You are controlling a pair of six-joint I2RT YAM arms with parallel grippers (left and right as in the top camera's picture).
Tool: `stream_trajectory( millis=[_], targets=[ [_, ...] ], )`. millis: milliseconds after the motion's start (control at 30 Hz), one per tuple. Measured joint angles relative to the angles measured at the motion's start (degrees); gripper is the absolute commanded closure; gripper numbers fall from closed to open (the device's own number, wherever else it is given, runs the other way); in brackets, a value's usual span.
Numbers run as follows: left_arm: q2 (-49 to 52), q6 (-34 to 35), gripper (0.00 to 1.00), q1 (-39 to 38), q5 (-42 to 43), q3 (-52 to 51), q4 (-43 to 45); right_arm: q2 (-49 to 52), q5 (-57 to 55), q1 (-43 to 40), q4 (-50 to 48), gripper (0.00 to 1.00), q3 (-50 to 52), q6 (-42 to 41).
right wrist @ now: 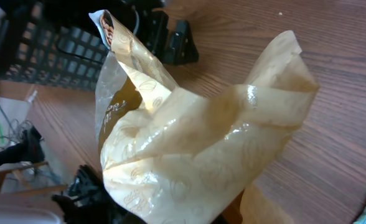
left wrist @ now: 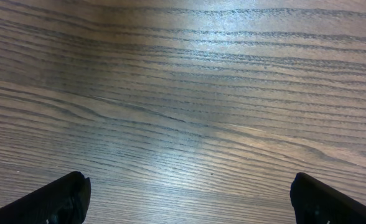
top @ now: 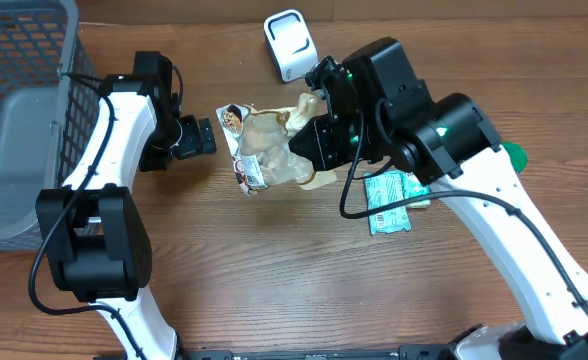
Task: Scan the item barcode
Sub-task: 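Raise the held PanTree bag up to the white scanner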
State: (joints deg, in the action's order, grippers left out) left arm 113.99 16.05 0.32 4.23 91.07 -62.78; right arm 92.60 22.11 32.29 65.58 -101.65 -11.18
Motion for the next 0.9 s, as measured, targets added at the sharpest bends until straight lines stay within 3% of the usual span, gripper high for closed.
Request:
stream_trajectory(
  millis=[600,900],
  targets=[
    [0.0,0.0,0.0,0.0,0.0,0.0,0.0,7.0,-22.8,9.5,-4.4,0.96,0.0,4.9],
    [0.0,0.0,0.01,0.0,0.0,0.0,0.0,7.7,-36.9,13.2,-10.4,0.96,0.0,15.8]
  ],
)
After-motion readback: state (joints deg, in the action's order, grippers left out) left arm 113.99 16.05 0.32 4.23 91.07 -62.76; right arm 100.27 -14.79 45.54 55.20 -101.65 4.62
